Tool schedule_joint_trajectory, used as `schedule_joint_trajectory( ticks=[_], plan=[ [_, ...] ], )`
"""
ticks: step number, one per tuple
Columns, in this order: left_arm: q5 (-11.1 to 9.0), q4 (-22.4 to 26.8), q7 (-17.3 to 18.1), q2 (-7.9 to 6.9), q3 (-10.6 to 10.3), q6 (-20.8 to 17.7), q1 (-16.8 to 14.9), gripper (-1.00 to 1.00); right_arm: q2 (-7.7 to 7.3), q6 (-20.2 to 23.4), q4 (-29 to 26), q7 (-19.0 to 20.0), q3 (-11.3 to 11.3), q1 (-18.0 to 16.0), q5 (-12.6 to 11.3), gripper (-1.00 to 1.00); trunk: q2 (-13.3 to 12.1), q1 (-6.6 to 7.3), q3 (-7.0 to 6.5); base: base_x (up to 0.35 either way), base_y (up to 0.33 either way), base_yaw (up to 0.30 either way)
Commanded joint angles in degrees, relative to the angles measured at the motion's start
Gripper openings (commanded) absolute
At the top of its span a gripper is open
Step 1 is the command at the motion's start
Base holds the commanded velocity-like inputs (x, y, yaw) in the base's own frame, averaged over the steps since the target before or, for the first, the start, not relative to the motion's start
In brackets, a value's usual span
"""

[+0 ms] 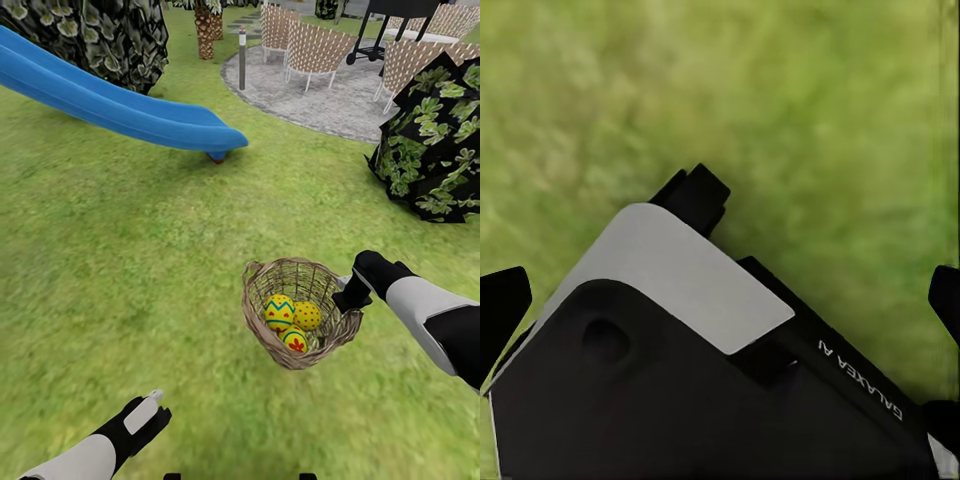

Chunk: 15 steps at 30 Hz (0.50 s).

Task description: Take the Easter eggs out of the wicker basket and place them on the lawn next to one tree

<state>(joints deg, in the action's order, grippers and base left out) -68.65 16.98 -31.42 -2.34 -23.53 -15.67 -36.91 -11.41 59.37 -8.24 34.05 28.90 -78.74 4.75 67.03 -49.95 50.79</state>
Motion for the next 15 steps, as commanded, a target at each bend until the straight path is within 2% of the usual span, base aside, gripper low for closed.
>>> schedule_joint_trajectory(
  ticks=[1, 3, 6, 9, 12, 13, 15],
  plan=[
    [-0.3, 0.2, 2.8, -0.28, -0.4, -0.5, 0.0, 1.00, 0.00, 0.2, -0.1, 0.5, -0.2, 0.0, 0.1, -1.00, -0.4, 0.22, -0.15, 0.000, 0.000, 0.000],
    [-0.3, 0.1, 9.5, -0.72, -0.4, -1.1, 0.0, 1.00, -0.02, 0.2, -0.1, 0.5, -0.2, 0.0, 0.1, -1.00, -1.2, 0.66, -0.51, 0.000, 0.000, 0.000],
    [0.0, 0.1, 13.8, -0.80, -1.2, -3.5, 0.0, 1.00, -0.02, 0.2, -0.1, 0.5, -0.2, 0.0, 0.1, -1.00, -2.4, 1.32, -1.05, 0.000, 0.000, 0.000],
    [0.2, 0.1, 23.7, -1.02, -3.6, -5.5, 0.0, 1.00, -0.02, 0.2, -0.1, 0.5, -0.2, 0.0, 0.1, -1.00, -3.6, 1.98, -1.59, 0.000, 0.000, 0.000],
    [0.4, 0.1, 32.4, -1.35, -6.1, -9.1, 0.0, 1.00, -0.02, 0.2, -0.1, 0.5, -0.2, 0.0, 0.1, -1.00, -4.8, 2.64, -2.12, 0.000, 0.000, 0.000],
    [0.5, 0.1, 37.6, -1.89, -7.2, -9.9, 0.0, 1.00, -0.02, 0.2, -0.1, 0.5, -0.2, 0.0, 0.1, -1.00, -5.2, 2.86, -2.30, 0.000, 0.000, 0.000],
    [0.5, 0.1, 45.5, -3.03, -10.0, -10.4, 0.0, 1.00, -0.02, 0.2, -0.1, 0.5, -0.2, 0.0, 0.1, -1.00, -6.0, 3.30, -2.66, 0.000, 0.000, 0.000]
  ],
)
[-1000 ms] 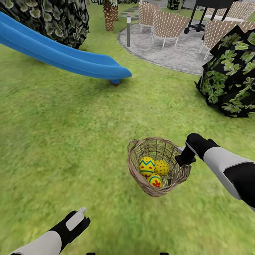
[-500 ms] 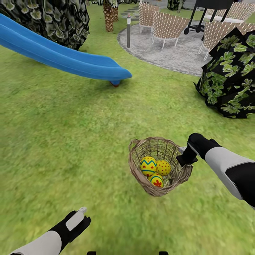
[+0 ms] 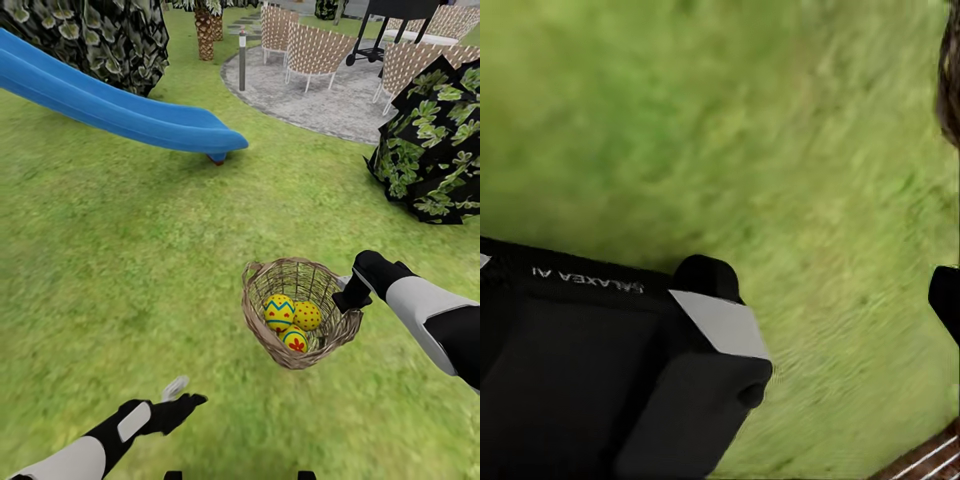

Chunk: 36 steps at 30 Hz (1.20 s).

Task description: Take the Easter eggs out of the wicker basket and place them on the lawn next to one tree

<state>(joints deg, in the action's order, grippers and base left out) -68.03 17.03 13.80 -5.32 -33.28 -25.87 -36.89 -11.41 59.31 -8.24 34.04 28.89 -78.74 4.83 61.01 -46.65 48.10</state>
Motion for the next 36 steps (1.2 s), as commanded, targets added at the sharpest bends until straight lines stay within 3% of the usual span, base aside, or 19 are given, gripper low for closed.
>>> schedule_joint_trajectory(
  ticks=[1, 3, 5, 18, 26, 31, 36],
  plan=[
    [-0.2, 0.0, 2.7, -0.37, -1.3, -0.2, 0.0, 1.00, -0.02, 0.3, -0.1, 0.5, -0.2, 0.0, 0.0, -1.00, -0.4, 0.22, -0.15, 0.000, 0.000, 0.000],
    [-0.2, 0.0, 6.8, -0.83, -3.1, -0.4, 0.0, 1.00, -0.02, 0.3, -0.1, 0.5, -0.2, 0.0, 0.0, -1.00, -1.2, 0.66, -0.51, 0.000, 0.000, 0.000],
    [-0.3, -0.5, 7.9, -0.92, -3.6, -0.4, 0.0, 1.00, -0.02, 0.3, -0.1, 0.5, -0.2, 0.0, 0.0, -1.00, -2.0, 1.10, -0.87, 0.000, 0.000, 0.000],
    [-0.3, -0.9, 8.3, -0.92, -3.8, -0.3, 0.0, 1.00, -1.16, 0.3, -0.2, 0.5, -0.3, 0.0, 0.0, -1.00, -7.2, 3.96, -3.20, 0.000, 0.000, 0.000],
    [-0.4, -2.1, 8.5, -1.53, -3.8, 0.4, 0.0, 1.00, -1.17, 0.3, -1.3, 0.5, -0.3, 0.0, 0.1, -1.00, -7.2, 3.96, -3.20, 0.000, 0.000, 0.000],
    [-0.4, -2.7, 8.4, -1.34, -3.8, 0.6, 0.0, 1.00, -1.62, 0.3, -5.6, 0.5, -0.6, 0.0, 0.1, -1.00, -7.2, 3.96, -3.20, 0.000, 0.000, 0.000],
    [-0.4, -4.6, 8.5, -1.10, -3.8, 1.7, 0.0, 1.00, -2.04, 0.3, -5.7, 0.5, -0.6, 0.0, 0.1, -1.00, -7.2, 3.96, -3.20, -0.159, 0.000, 0.000]
  ],
)
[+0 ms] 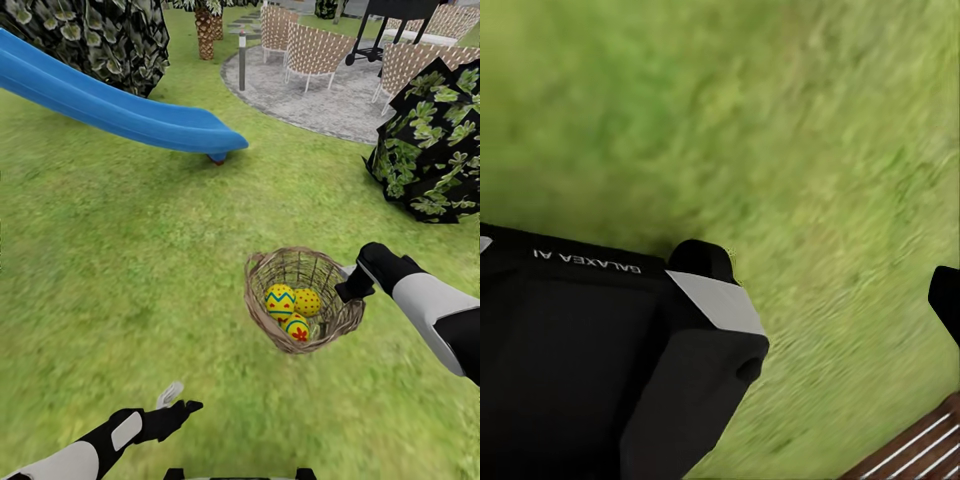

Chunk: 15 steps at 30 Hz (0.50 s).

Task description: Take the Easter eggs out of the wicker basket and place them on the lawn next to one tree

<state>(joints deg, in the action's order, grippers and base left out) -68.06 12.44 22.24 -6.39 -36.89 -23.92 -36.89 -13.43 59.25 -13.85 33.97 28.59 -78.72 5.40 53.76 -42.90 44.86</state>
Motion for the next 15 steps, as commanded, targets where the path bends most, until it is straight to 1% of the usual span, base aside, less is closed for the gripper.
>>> schedule_joint_trajectory(
  ticks=[1, 15],
  plan=[
    [-0.3, 0.0, 0.1, -0.03, -0.2, -0.3, 0.0, 1.00, -0.02, 0.3, -0.1, 0.6, -0.3, 0.0, -0.5, -1.00, 0.0, 0.20, 0.04, -0.341, 0.000, 0.000],
    [-0.4, 0.0, 0.1, 0.06, -0.2, -0.3, 0.0, 1.00, -0.26, 0.3, -0.1, 0.6, -0.3, 0.0, -0.5, -1.00, 0.0, 0.20, 0.04, -0.342, 0.000, 0.000]
  ],
)
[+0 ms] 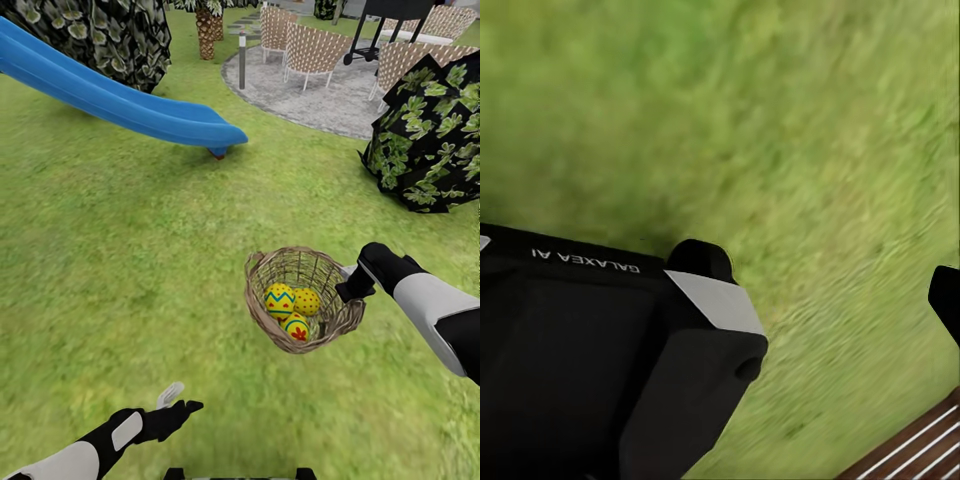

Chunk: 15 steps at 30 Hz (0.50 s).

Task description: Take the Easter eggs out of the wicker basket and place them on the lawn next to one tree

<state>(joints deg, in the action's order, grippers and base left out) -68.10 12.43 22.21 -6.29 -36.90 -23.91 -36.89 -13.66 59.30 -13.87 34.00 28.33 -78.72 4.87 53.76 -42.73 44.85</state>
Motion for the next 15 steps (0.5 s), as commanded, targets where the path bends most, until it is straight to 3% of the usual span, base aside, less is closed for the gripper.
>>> schedule_joint_trajectory(
  ticks=[1, 15],
  plan=[
    [-0.3, 0.0, 0.1, -0.03, -0.2, -0.3, 0.0, 1.00, -0.07, 0.3, -0.1, 0.5, 0.0, 0.0, 0.0, -1.00, 0.0, 0.03, 0.04, -0.342, 0.000, 0.000],
    [-0.3, 0.0, 0.0, 0.00, -0.2, -0.3, 0.0, 1.00, -0.89, 0.2, -0.1, 0.5, 0.0, 0.0, 0.1, -1.00, 0.0, 0.03, 0.04, -0.343, 0.000, 0.000]
  ],
)
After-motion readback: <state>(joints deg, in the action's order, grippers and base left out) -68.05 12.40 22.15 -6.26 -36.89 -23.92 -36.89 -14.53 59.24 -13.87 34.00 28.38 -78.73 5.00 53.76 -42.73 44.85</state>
